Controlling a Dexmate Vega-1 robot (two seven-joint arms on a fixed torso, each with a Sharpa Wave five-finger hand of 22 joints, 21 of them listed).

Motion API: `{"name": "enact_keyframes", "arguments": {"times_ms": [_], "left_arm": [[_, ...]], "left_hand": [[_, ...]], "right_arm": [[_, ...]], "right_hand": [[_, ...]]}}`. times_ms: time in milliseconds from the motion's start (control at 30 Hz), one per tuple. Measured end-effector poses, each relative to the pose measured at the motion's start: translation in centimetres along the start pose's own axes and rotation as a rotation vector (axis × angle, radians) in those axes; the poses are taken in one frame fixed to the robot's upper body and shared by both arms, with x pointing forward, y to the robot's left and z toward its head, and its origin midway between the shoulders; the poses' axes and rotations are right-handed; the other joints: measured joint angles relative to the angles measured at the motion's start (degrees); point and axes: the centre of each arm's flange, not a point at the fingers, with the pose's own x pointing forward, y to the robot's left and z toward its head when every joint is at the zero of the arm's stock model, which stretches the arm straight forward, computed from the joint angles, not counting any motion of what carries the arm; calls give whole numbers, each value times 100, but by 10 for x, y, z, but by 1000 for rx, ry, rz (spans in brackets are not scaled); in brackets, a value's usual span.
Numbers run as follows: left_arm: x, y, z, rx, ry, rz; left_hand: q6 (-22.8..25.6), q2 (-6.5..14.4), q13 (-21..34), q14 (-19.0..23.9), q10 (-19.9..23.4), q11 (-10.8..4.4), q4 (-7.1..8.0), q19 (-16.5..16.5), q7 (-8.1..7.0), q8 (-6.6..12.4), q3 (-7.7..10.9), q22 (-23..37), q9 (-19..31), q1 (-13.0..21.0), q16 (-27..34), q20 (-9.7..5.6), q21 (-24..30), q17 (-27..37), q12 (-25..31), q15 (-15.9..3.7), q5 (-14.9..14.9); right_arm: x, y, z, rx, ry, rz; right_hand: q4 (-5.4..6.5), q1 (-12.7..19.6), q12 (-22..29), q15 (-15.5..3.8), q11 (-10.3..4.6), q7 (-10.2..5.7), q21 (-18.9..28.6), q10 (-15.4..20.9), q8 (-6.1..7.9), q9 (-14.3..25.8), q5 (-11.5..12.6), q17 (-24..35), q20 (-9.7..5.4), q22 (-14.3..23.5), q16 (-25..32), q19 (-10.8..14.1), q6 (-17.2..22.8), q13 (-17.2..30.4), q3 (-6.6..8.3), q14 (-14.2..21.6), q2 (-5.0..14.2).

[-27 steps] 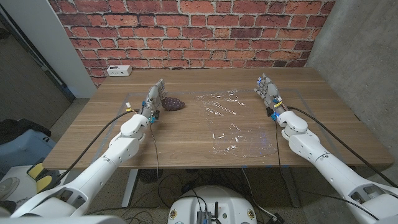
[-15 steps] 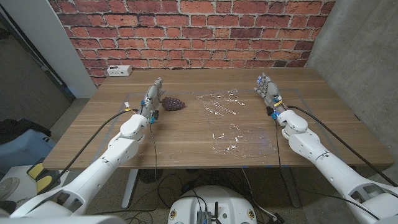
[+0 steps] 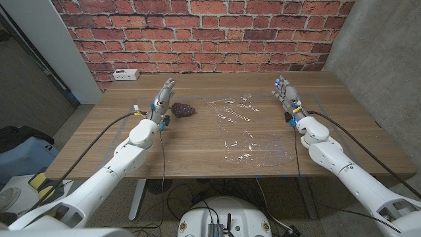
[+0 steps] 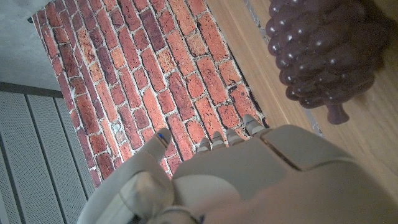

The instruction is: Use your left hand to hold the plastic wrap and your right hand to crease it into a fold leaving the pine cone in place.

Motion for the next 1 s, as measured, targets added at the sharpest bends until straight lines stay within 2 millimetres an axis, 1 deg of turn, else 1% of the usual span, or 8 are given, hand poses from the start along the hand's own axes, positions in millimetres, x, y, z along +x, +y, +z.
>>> {"name": "enact_keyframes", "arguments": {"times_ms": [133,233,333,533,567,733,900,1000], "left_arm": [[-1,-6,7,43,-12,-2],[-2,-9,11,66,-21,-5],[-2,-12,13,96,-28,-10],[-3,-14,14,131,-33,-13],[-3,-20,19,138,-44,-29],[-3,-21,18,162,-44,-34],[-1,-31,26,187,-63,-62],[-1,-33,26,207,-63,-68]], "left_hand": [[1,0,0,-5,-26,26,-24,0,-1,22,-24,0,0,0,0,0,-3,0,14,5,0],[42,30,0,-20,-25,27,-43,0,41,22,-43,0,0,30,27,0,-3,13,43,103,0],[84,30,0,-20,-19,63,-47,-9,82,43,-47,0,0,30,45,53,-3,16,43,103,0],[154,2,-1,-20,-4,93,-47,0,74,43,-48,-1,-1,62,45,62,-3,16,43,103,0],[154,24,-1,-20,-3,94,-47,0,74,43,-47,-1,-1,85,45,62,-27,16,43,103,0],[186,23,-1,-20,11,107,-88,0,45,43,-40,-1,-1,84,45,62,-47,15,44,103,0],[237,23,-1,-20,15,111,-88,1,52,43,-40,-1,-1,84,45,61,-47,15,43,103,0],[279,23,-1,-28,45,141,-87,0,55,43,-40,-1,-1,84,45,61,-76,15,43,155,0]], "right_arm": [[-5,-1,5,-18,-10,-8],[-8,-1,7,-28,-11,-12],[-12,-1,11,-40,-17,-14],[-19,-1,15,-49,-23,-9],[-21,-3,15,-61,-20,-28],[-28,-2,18,-64,-24,-21],[-38,-7,19,-77,-24,-56],[-45,-7,20,-79,-25,-55]], "right_hand": [[-6,52,24,20,39,-10,54,39,0,0,0,0,7,28,0,134,10,0,5,19,9],[-6,52,25,19,39,-1,64,39,22,0,0,1,7,28,0,135,62,0,5,19,9],[-22,52,25,20,70,-10,64,70,22,-1,0,1,7,28,0,134,71,-1,22,19,9],[-38,52,25,28,73,20,64,74,22,-1,0,1,7,28,0,134,102,-1,38,72,9],[-38,52,25,28,92,20,64,92,22,-1,0,1,7,28,0,134,102,-1,38,72,9],[-38,52,25,59,101,20,64,101,22,-1,0,1,7,27,0,134,101,-1,38,102,9],[-38,69,25,59,100,17,64,101,22,-1,0,1,27,27,0,154,104,-1,38,102,27],[-38,74,25,59,100,-11,64,101,22,-1,0,1,27,27,0,154,132,-1,38,102,32]]}}
